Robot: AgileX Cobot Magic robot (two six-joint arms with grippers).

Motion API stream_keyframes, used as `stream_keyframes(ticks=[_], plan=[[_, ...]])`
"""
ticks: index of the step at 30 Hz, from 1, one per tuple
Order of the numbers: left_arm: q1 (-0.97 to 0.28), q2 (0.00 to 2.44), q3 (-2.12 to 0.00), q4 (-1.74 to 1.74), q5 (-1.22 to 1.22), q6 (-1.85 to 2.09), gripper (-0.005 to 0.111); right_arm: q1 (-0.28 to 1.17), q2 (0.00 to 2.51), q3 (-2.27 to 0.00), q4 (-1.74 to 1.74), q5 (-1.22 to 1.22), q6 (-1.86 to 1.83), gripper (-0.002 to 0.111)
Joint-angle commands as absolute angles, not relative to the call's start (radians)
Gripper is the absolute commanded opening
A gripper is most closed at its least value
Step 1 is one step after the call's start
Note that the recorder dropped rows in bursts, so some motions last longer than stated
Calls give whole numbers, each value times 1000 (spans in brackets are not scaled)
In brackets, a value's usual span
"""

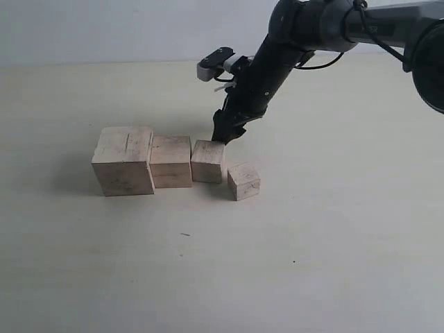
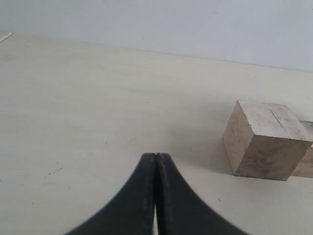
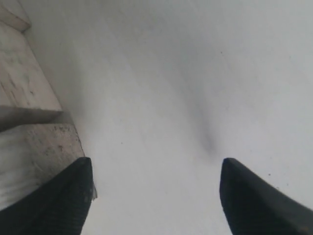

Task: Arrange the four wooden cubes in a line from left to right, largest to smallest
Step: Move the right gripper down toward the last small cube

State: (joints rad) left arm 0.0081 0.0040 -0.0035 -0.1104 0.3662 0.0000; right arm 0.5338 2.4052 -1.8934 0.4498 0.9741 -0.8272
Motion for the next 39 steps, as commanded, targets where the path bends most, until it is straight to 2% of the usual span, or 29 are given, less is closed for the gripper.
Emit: stream_keyframes(ticks=[1,12,21,30,39], plan=[[2,0,0,-109,360,0,0,535,2401,-1892,496,983,-871,69],[2,0,0,-109,360,0,0,535,2407,-1892,546,978,-925,69],[2,0,0,-109,360,0,0,535,2376,-1892,431,981,-911,65],[2,0,0,-109,360,0,0,535,2297,-1892,226,1030,-646,65],[2,0,0,-109,360,0,0,535,2302,-1892,268,1186,-576,65]])
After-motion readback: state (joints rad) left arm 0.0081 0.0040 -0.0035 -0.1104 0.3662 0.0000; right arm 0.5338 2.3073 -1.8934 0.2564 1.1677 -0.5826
